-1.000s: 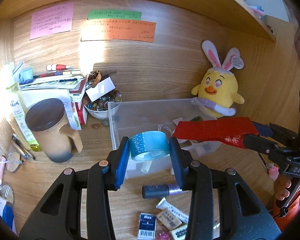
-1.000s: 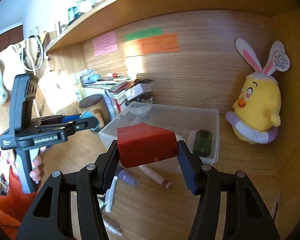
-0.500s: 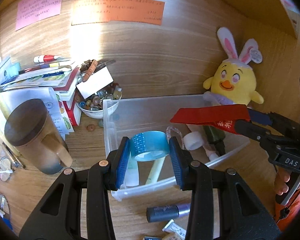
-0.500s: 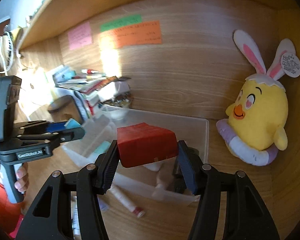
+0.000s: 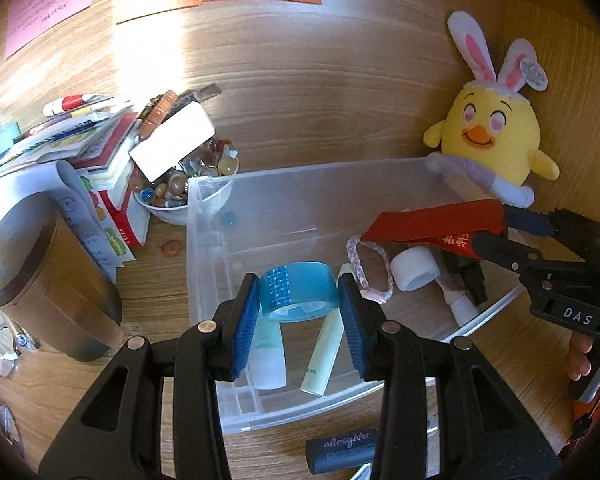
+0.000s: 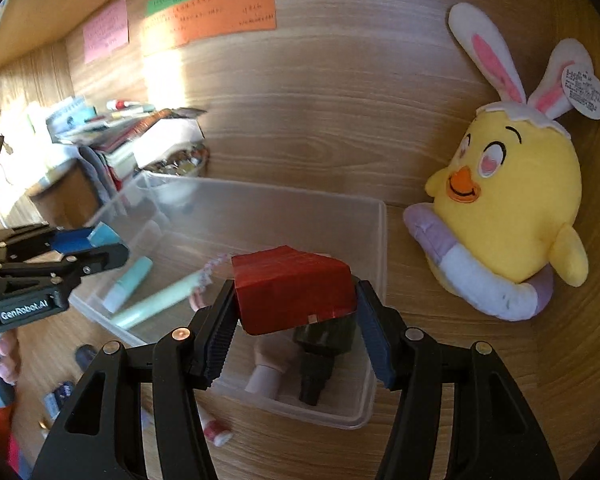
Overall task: Organize objects
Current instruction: 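Carry tape roll and red pouch over the clear box and release both, then grasp the purple-capped bottle with the left gripper while the right grasps the lip tube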
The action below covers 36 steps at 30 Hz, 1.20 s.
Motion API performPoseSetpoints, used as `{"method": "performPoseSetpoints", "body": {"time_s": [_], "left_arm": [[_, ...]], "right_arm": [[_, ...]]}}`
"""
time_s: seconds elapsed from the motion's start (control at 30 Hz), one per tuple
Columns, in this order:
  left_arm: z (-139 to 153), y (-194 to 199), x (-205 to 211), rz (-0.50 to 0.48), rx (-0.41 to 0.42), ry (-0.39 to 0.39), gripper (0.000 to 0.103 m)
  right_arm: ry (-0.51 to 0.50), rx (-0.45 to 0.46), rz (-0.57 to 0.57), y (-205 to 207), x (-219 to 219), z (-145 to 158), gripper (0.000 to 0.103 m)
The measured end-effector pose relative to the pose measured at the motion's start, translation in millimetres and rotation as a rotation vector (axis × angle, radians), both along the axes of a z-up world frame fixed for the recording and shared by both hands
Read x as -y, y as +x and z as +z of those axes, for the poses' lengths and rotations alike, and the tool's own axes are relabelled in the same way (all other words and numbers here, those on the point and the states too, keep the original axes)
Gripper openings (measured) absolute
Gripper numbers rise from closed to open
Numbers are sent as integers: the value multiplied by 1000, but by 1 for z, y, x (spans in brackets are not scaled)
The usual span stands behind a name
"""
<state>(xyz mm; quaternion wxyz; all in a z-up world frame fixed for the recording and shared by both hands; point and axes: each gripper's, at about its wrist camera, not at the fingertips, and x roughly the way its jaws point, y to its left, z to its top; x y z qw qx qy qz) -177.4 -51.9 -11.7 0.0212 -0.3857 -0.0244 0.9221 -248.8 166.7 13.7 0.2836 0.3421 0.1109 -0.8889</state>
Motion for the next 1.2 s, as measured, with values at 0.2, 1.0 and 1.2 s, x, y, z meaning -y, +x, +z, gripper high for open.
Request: {"method": "performPoseSetpoints", "body": {"time_s": [0.2,1.0,1.2], "left_arm": [[-4,0,-2,-11,12,-20,40],[18,65,-8,-58,-53,-16,90],[5,81,-3,-58,-14,9,91]], "right_arm": [[29,29,4,-2,2,-3,57],[31,-64,102,66,-6,18,72],[58,-57,147,84,1,6,73]]}}
